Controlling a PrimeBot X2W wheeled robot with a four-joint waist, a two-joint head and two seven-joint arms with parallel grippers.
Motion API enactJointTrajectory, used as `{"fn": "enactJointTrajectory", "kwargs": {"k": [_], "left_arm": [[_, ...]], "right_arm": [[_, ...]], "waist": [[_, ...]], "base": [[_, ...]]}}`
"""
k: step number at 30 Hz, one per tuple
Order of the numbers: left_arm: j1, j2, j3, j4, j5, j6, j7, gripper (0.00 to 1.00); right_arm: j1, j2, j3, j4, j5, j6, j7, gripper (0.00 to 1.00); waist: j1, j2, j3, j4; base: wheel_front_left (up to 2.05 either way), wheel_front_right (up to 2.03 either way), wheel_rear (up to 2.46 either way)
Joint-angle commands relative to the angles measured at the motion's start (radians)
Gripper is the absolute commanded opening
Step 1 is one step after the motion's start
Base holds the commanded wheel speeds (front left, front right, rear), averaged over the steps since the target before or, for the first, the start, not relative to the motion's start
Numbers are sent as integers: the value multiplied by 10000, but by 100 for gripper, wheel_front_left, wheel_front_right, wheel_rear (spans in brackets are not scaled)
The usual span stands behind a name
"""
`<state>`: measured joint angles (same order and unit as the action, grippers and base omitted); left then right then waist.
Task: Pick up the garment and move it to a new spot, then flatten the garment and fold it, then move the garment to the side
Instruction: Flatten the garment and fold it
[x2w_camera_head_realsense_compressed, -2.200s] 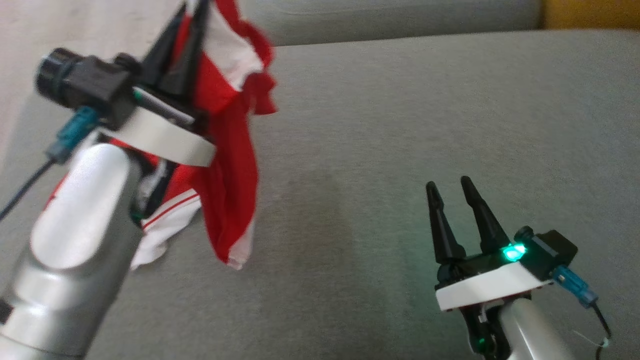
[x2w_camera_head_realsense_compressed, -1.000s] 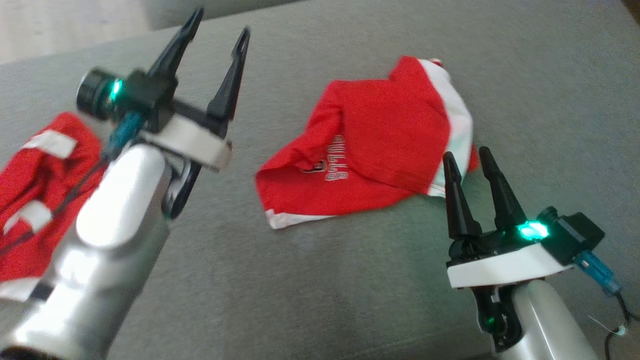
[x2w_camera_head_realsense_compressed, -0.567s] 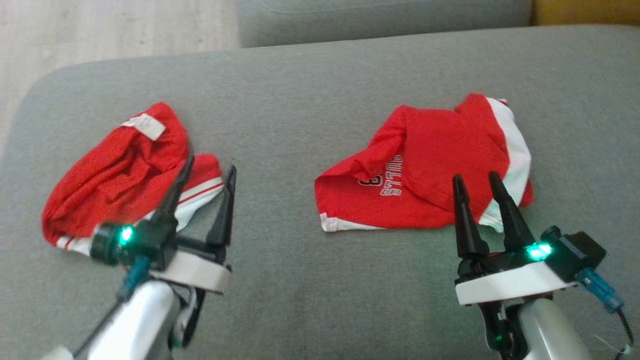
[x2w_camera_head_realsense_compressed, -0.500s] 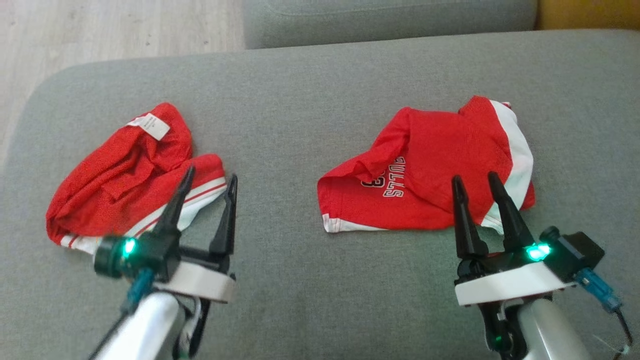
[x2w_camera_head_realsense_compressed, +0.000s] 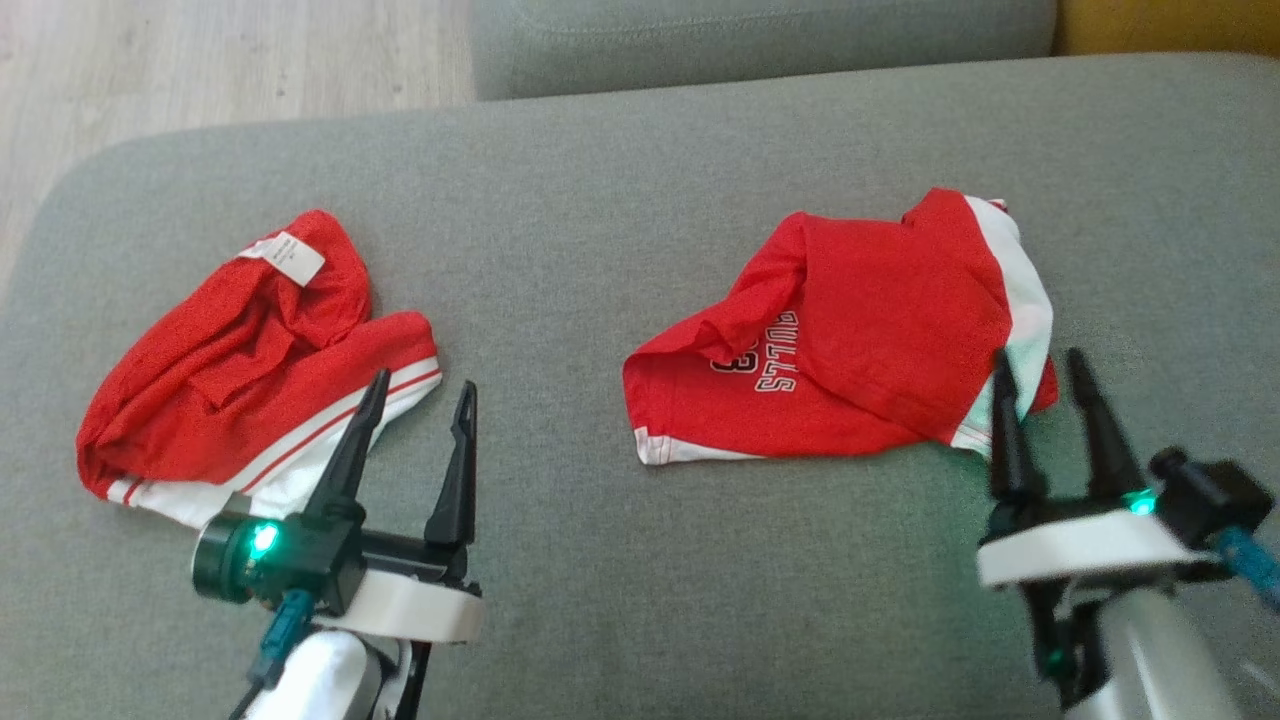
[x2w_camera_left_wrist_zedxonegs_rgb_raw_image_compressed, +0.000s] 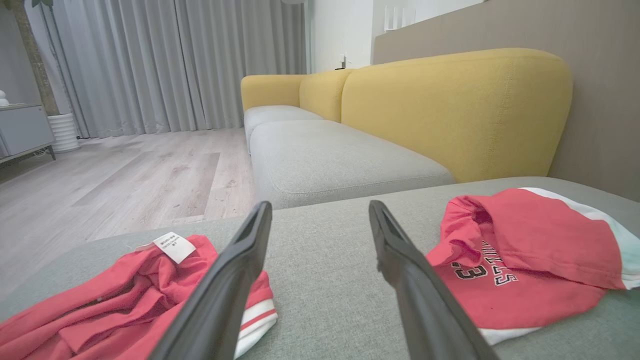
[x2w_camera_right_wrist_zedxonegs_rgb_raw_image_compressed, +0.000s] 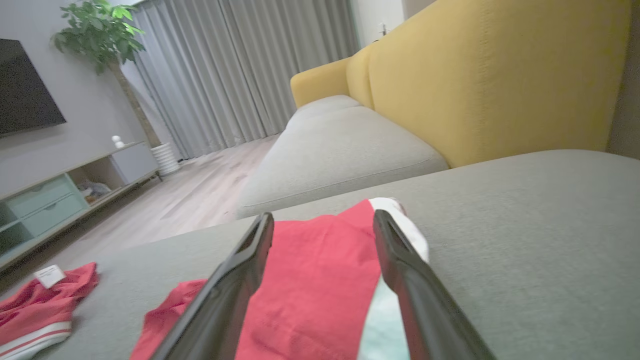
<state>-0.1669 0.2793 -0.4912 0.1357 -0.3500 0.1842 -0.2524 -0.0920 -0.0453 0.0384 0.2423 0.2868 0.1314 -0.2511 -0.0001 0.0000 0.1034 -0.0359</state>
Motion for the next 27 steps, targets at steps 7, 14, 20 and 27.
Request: {"fn": "enactJointTrajectory", "kwargs": {"k": [7, 14, 20, 27], "left_arm": [[-647, -92, 577, -177, 184, -276, -92, 100], [-997, -350, 538, -159, 462, -564, -93, 100], [-1215, -497, 654, -67, 582, -756, -93, 100], [-1209, -685, 846, 87, 639, -860, -93, 100]], "right_arm": [[-2561, -49, -1482, 1798, -586, -7, 214, 100], [-4531, -49, -2770, 4523, -1261, -7, 508, 100], [-5671, -49, -3223, 6390, -1674, -7, 275, 94], [-6375, -49, -3807, 6916, -2363, -7, -67, 0]], "waist": [[1, 0, 641, 170], [1, 0, 1292, 605], [1, 0, 1607, 865], [1, 0, 1369, 952]], "base": [[0, 0, 0], [0, 0, 0], [0, 0, 0], [0, 0, 0]]}}
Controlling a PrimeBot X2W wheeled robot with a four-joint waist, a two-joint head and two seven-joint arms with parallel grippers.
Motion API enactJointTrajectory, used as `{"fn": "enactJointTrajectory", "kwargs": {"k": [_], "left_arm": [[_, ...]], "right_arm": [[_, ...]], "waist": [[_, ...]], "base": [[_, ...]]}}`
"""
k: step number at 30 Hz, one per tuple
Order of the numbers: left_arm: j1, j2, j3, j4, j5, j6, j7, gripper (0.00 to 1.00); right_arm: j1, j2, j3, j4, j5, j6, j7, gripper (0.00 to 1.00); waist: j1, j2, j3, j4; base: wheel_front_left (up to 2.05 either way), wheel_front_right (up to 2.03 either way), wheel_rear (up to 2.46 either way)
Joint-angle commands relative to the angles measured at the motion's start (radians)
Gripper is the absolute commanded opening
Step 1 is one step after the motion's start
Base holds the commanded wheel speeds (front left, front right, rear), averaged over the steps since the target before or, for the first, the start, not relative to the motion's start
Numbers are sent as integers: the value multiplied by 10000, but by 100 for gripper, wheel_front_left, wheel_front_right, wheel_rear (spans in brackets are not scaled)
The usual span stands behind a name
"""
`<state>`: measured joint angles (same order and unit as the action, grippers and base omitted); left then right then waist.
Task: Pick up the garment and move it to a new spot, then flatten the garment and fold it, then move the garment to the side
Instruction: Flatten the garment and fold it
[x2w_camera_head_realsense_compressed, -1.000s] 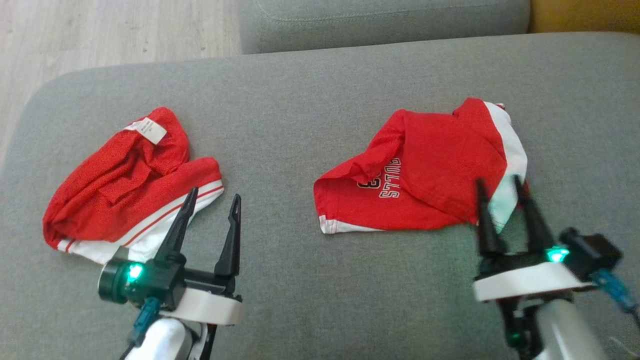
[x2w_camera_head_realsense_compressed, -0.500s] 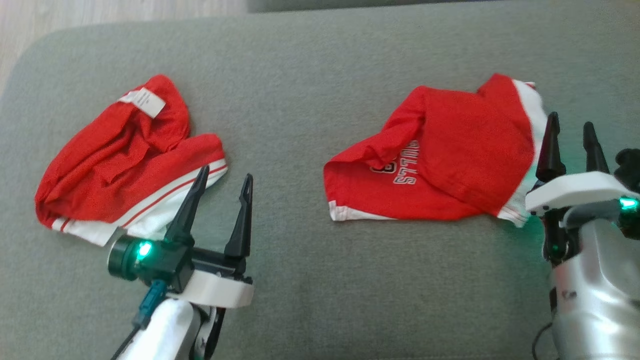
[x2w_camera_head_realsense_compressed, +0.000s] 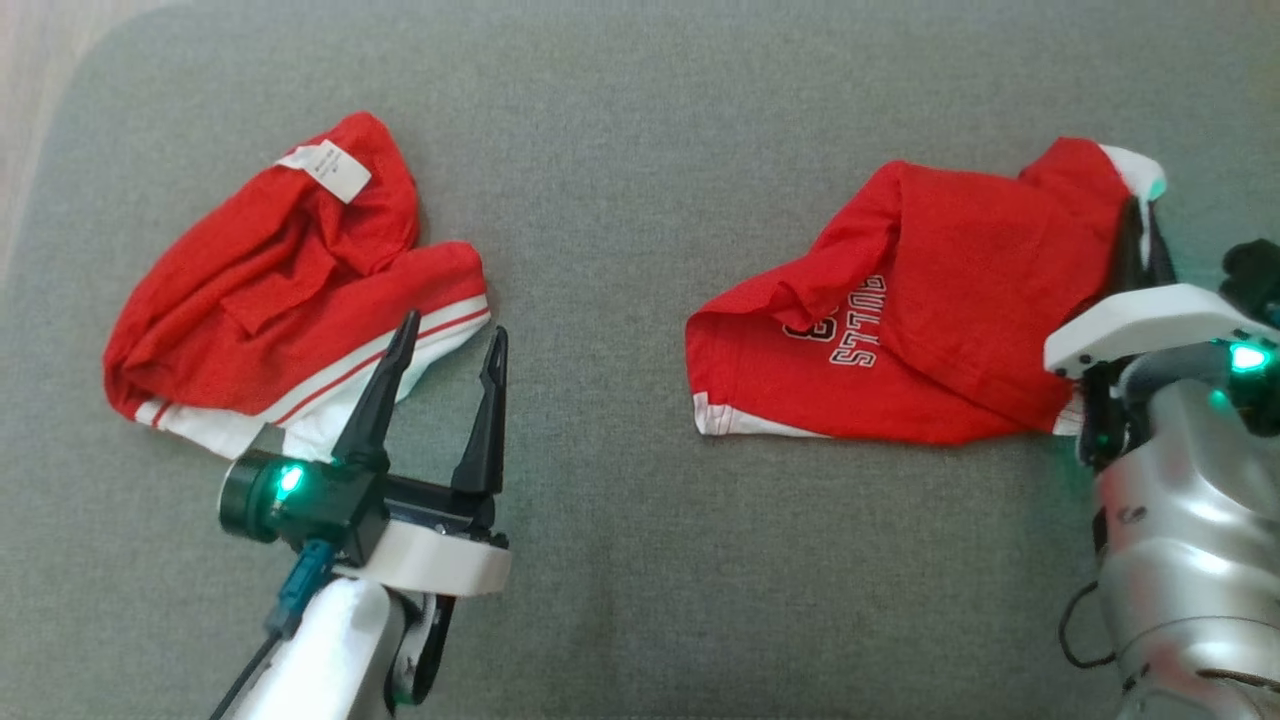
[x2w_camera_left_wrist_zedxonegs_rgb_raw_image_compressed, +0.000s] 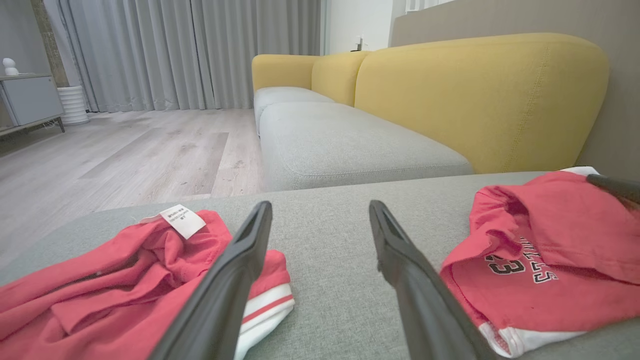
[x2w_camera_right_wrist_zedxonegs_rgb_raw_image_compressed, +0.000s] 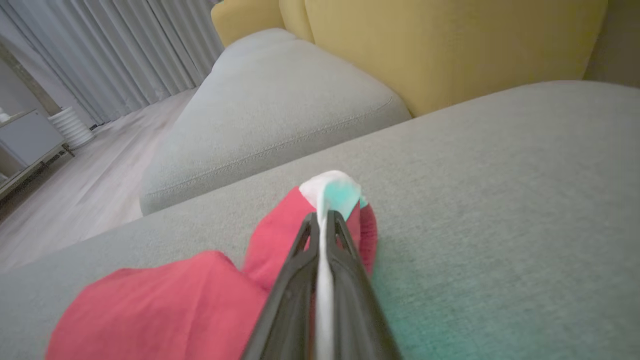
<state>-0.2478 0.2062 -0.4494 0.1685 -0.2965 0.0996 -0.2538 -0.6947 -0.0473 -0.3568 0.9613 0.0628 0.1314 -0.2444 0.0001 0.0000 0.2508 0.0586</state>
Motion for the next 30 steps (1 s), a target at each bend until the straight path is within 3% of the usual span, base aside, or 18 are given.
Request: {"fn": "enactJointTrajectory", "kwargs": {"k": [1, 6, 10, 14, 20, 21, 27, 28, 30], "left_arm": [[-367, 5, 456, -223, 107, -27, -79, 100], [-87, -220, 622, -161, 95, -75, -80, 100], [194, -380, 796, -177, 114, -116, -80, 100], [530, -491, 958, -244, 172, -129, -80, 100], [905, -622, 1100, -517, 279, -139, -80, 100], [905, -622, 1100, -517, 279, -139, -80, 100], [951, -706, 1052, -536, 321, -281, -80, 100], [906, -720, 1020, -544, 315, -352, -80, 100], [827, -715, 979, -518, 315, -427, -80, 100]], "right_arm": [[-404, -29, 20, -322, -264, -7, -146, 0], [-810, -38, -1169, -1038, -1381, -7, -112, 0], [-1518, -501, -2269, -2101, -2595, -7, 429, 0], [-2279, -868, -2060, -2911, -3617, -7, 1038, 0], [-2361, -597, 754, -2996, -4094, -7, 1341, 0], [-2361, -597, 754, -2996, -4094, -7, 1341, 0], [-668, -91, 5092, -1777, -3253, -7, 1316, 0], [58, -52, 6817, -1286, -3136, -7, 1087, 0], [684, -39, 8208, -963, -2527, -7, 856, 0]], "waist": [[-1, 0, -199, 11], [-1, 0, -773, 40], [-1, 0, -1256, 166], [-1, 0, -1665, 321], [-1, 0, -1876, 456], [-1, 0, -1876, 456], [-1, 0, -1877, 594], [-1, 0, -1831, 648], [-1, 0, -1790, 725]], "base": [[0, 0, 0], [0, 0, 0], [0, 0, 0], [0, 0, 0], [0, 0, 0], [0, 0, 0], [0, 0, 0], [0, 0, 0], [0, 0, 0]]}}
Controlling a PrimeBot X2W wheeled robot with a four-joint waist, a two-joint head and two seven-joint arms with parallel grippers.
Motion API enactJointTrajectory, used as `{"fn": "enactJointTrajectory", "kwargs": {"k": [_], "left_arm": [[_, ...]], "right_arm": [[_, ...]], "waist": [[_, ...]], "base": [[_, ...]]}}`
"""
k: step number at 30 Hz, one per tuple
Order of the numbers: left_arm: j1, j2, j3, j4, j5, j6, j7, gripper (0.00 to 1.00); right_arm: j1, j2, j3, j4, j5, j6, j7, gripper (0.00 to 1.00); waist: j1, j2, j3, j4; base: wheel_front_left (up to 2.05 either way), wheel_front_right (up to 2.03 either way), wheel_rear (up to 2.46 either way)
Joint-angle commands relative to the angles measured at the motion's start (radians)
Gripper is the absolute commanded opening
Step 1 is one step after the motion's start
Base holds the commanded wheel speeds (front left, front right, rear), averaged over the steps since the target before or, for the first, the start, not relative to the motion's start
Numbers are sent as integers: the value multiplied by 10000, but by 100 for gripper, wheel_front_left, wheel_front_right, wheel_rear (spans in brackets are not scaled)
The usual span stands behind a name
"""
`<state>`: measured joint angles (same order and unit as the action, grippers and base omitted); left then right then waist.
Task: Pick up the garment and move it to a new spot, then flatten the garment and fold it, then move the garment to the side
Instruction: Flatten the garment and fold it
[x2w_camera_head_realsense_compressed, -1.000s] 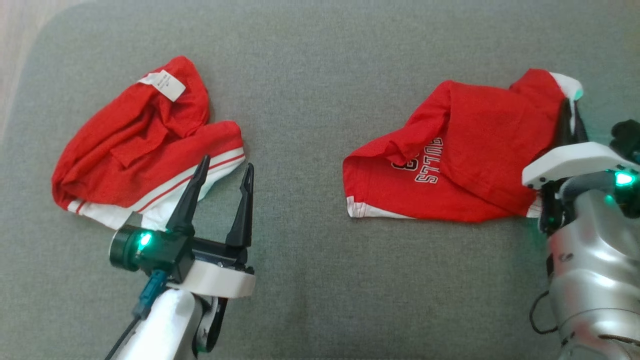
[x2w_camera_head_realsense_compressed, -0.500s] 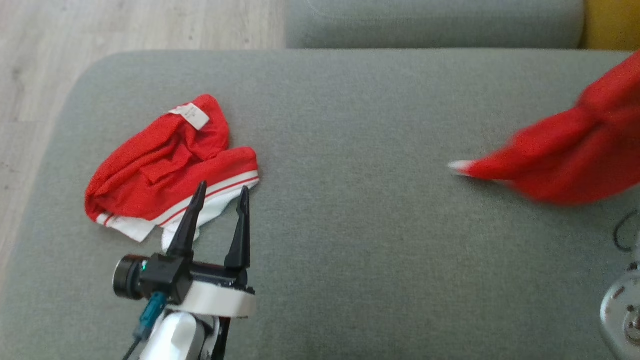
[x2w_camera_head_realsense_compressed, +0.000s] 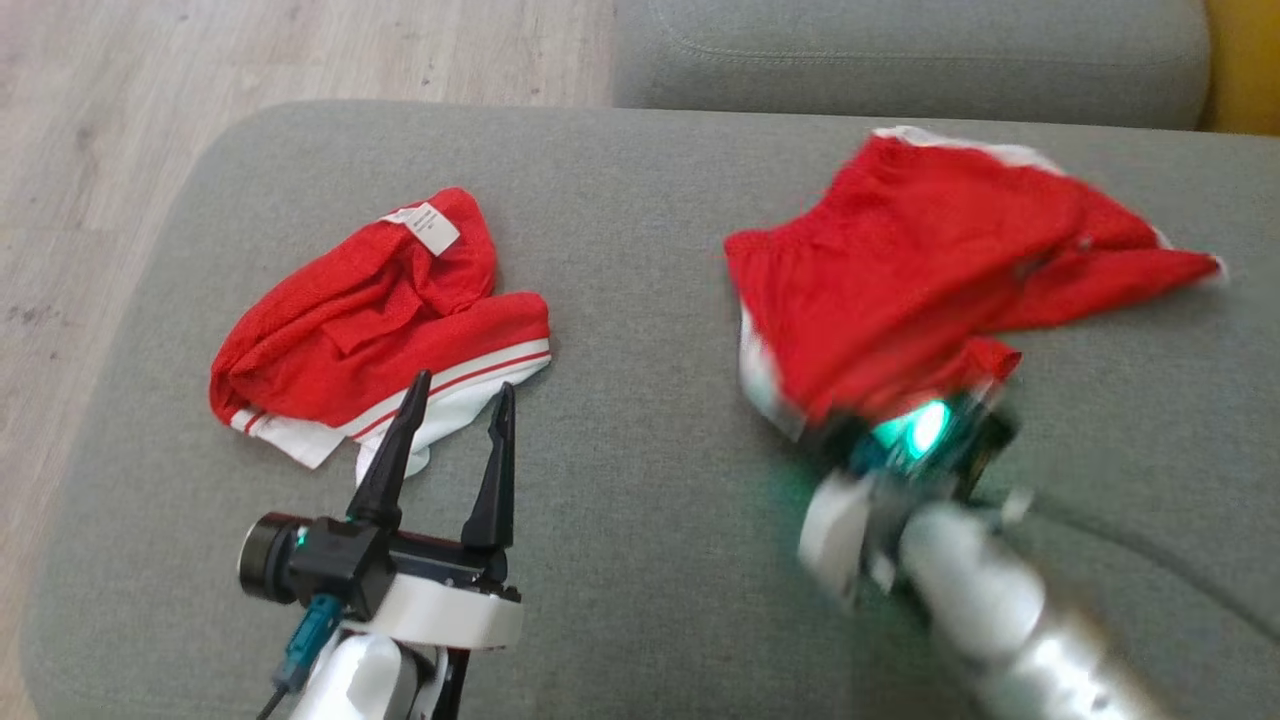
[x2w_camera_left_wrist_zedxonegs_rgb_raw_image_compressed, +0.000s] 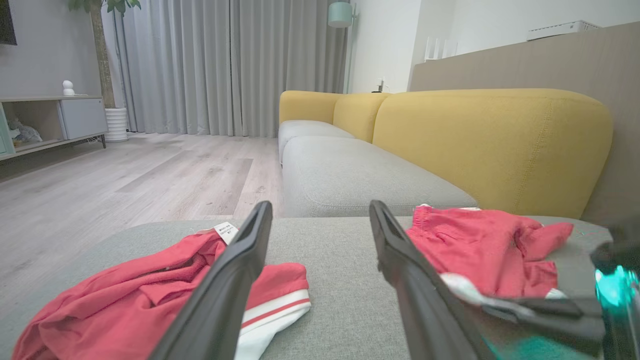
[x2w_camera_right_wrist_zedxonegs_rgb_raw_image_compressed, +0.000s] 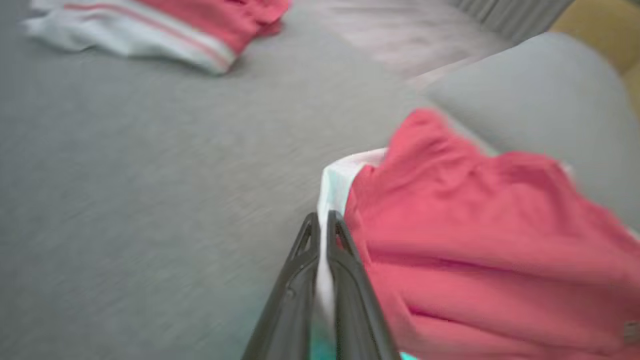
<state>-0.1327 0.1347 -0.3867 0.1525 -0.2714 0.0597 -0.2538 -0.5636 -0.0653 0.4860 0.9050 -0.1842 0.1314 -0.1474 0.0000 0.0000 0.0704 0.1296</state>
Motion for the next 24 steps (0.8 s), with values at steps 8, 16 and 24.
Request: {"fn": "enactJointTrajectory", "kwargs": {"k": [8, 16, 24], "left_arm": [[-564, 45, 390, -378, 77, -67, -80, 100], [-569, 70, 662, -493, 85, -32, -80, 100], [-518, 155, 882, -577, 163, -35, -80, 100]], "right_arm": [[-236, 148, 1568, -687, 1614, -7, -251, 100], [476, 149, -515, -2123, 2100, -7, -751, 100], [2339, 150, -2639, -4163, 2083, -7, -914, 100]], "waist": [[0, 0, 178, -140], [0, 0, 182, -878], [0, 0, 75, -1655]], "base": [[0, 0, 0], [0, 0, 0], [0, 0, 0]]}}
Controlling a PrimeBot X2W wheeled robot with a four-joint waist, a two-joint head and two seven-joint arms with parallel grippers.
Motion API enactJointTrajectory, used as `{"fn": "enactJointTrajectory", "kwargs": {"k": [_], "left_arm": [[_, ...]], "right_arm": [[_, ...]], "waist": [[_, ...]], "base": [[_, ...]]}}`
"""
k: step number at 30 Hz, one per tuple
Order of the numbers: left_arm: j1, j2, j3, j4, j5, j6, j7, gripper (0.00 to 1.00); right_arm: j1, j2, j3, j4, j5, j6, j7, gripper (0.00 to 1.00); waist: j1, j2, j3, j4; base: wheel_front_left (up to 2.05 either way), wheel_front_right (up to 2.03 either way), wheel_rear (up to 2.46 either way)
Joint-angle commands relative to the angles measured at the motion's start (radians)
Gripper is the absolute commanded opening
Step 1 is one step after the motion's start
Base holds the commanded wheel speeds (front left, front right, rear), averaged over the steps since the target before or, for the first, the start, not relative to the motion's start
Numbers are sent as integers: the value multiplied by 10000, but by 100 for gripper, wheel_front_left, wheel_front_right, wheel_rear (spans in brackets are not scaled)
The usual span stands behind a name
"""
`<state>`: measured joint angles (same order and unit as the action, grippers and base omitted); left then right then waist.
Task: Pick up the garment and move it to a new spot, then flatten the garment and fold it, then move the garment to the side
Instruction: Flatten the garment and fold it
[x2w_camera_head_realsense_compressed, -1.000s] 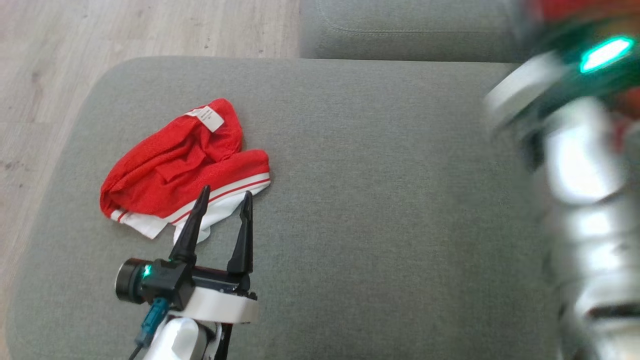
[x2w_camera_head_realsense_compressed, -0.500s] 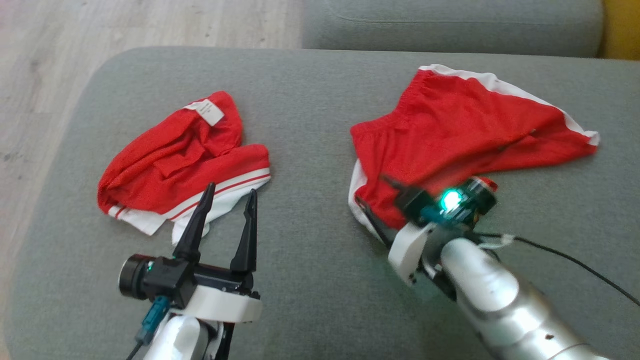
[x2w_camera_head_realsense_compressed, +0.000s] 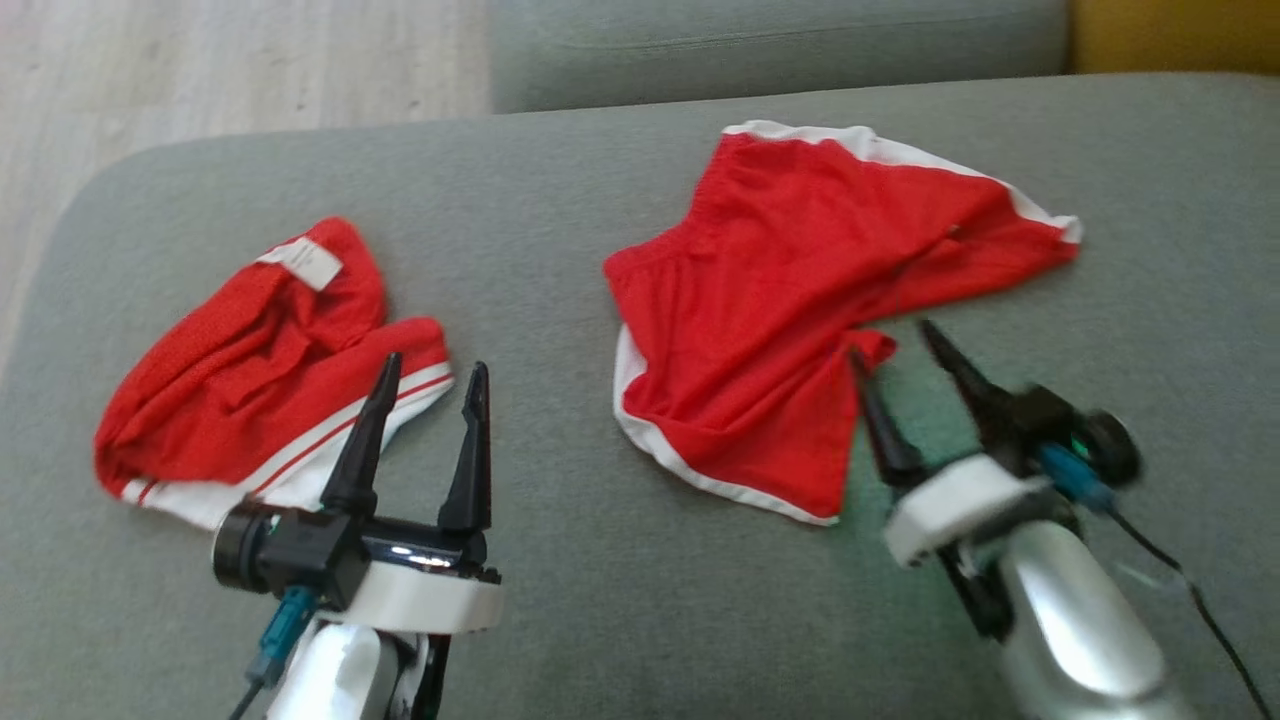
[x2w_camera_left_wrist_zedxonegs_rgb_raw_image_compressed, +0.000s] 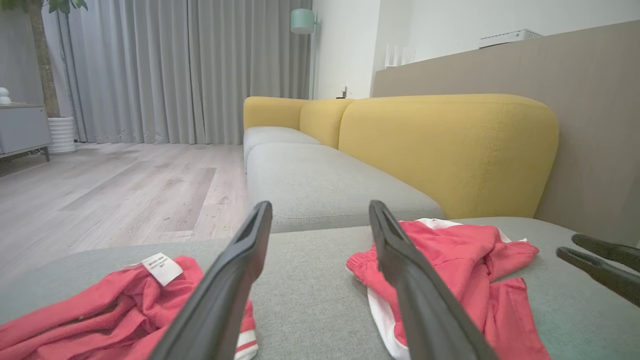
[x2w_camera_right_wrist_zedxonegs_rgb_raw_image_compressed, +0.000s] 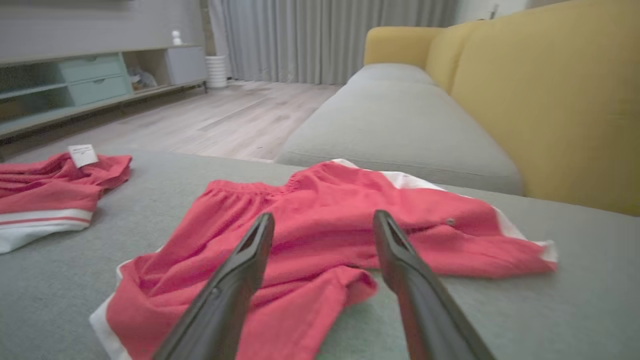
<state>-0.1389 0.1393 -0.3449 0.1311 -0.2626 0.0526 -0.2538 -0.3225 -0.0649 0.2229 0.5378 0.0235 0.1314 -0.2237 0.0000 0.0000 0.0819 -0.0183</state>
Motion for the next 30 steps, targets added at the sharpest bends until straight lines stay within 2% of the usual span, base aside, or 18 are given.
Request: {"fn": "enactJointTrajectory", "kwargs": {"k": [1, 6, 16, 20, 30], "left_arm": [[-459, 112, 480, -368, 81, 30, -80, 100], [-453, 63, 548, -433, 112, 22, -80, 100], [-787, -102, 412, -379, 196, -175, -80, 100], [-903, -171, 358, -255, 241, -266, -80, 100], [-1089, -279, 367, -150, 324, -394, -80, 100]], "right_arm": [[177, 146, -308, -737, 49, -7, -161, 100], [1121, 146, -1145, -1618, 462, -7, -172, 100], [988, 146, -1336, -2118, 611, -7, 355, 100], [360, 146, -1319, -1287, 1253, -7, 953, 100], [-1221, 147, -1049, 1820, 2418, -7, 1394, 100]], "waist": [[0, 0, -42, -239], [0, 0, 37, -494], [0, 0, 598, -177], [0, 0, 931, 258], [0, 0, 1306, 904]], "base": [[0, 0, 0], [0, 0, 0], [0, 0, 0], [0, 0, 0], [0, 0, 0]]}}
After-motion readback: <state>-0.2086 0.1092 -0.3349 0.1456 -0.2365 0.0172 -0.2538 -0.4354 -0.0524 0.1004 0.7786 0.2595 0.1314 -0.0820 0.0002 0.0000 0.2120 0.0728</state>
